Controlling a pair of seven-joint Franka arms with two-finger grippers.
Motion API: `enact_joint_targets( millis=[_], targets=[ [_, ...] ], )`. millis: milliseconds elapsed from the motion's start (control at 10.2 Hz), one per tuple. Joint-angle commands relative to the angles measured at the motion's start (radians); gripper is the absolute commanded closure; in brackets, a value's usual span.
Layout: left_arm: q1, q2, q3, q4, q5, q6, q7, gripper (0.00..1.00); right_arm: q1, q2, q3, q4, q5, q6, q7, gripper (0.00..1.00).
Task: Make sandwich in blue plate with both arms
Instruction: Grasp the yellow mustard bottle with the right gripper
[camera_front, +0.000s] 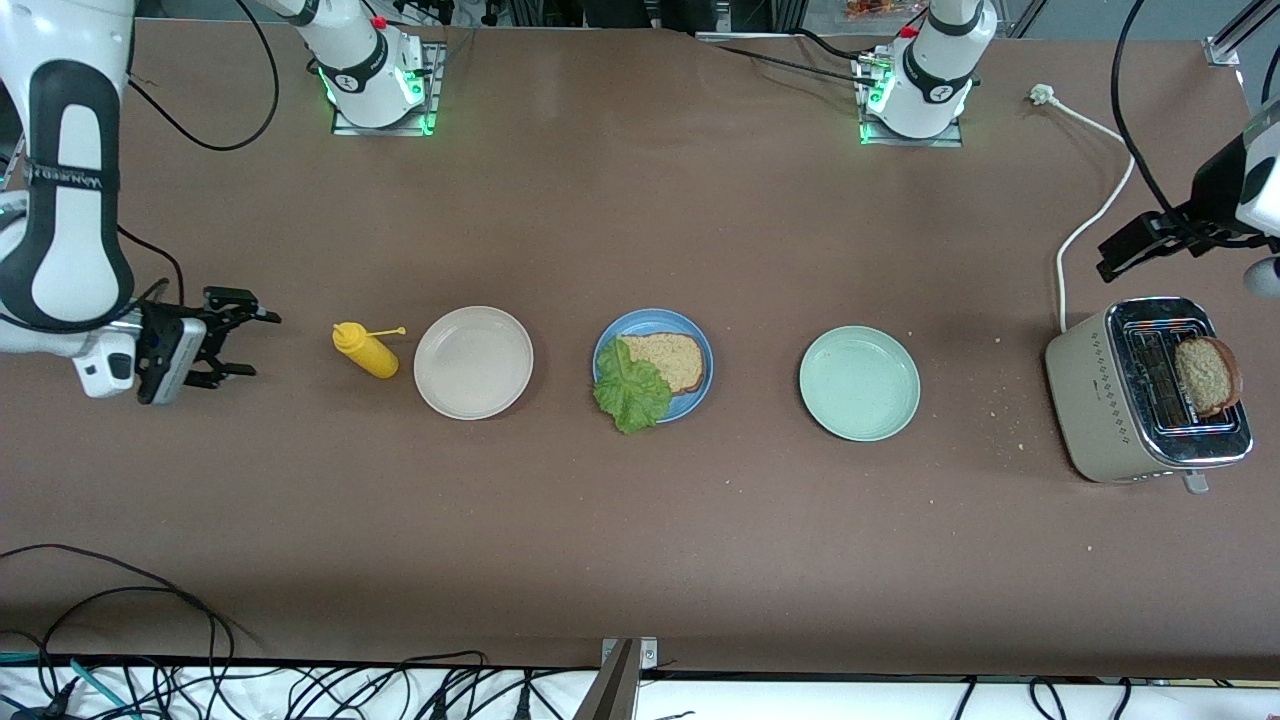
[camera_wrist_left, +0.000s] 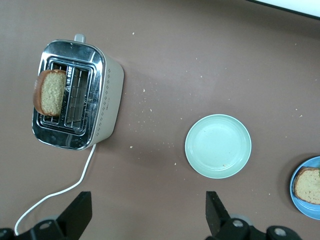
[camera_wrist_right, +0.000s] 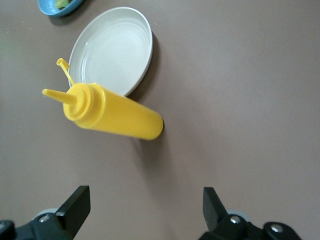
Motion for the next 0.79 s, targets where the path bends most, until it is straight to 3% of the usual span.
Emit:
enact_joint_targets(
  millis=[0, 196, 687],
  targets=[
    [0.018, 0.018, -0.006, 0.030, 0.020, -0.017, 0.004, 0.00, -0.009, 0.095, 0.005, 0.011, 0.212, -0.064, -0.327, 0.00],
    [0.029, 0.018, -0.008, 0.029, 0.015, -0.017, 0.003, 0.00, -0.012, 0.146, 0.008, 0.017, 0.304, -0.149, -0.459, 0.00],
    [0.009, 0.036, -0.020, 0.024, 0.000, -0.022, 0.013, 0.00, -0.026, 0.184, 0.069, 0.027, 0.367, -0.227, -0.644, 0.00]
  ],
)
